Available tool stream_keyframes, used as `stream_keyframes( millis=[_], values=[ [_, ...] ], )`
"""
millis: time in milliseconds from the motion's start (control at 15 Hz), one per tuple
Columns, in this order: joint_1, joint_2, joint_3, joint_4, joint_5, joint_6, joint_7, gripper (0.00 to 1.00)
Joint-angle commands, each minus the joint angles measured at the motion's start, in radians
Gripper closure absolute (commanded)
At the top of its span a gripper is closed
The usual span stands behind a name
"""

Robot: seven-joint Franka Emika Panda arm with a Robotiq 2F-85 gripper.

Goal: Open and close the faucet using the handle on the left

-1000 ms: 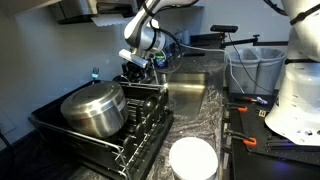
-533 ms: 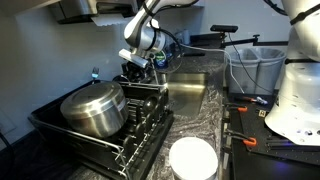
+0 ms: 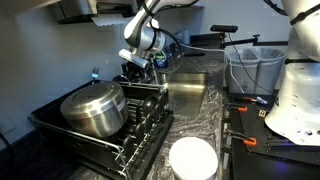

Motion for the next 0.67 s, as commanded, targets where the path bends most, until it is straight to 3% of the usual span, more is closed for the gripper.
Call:
stream_keyframes(
  millis=[0,600],
  values=[
    [0.021,-0.045,0.012,-0.059,0.046,0.008,-0.013,0.95],
    [0.04,-0.005,-0.001,-0.011,0.027,0.038,0.004,0.95]
  ],
)
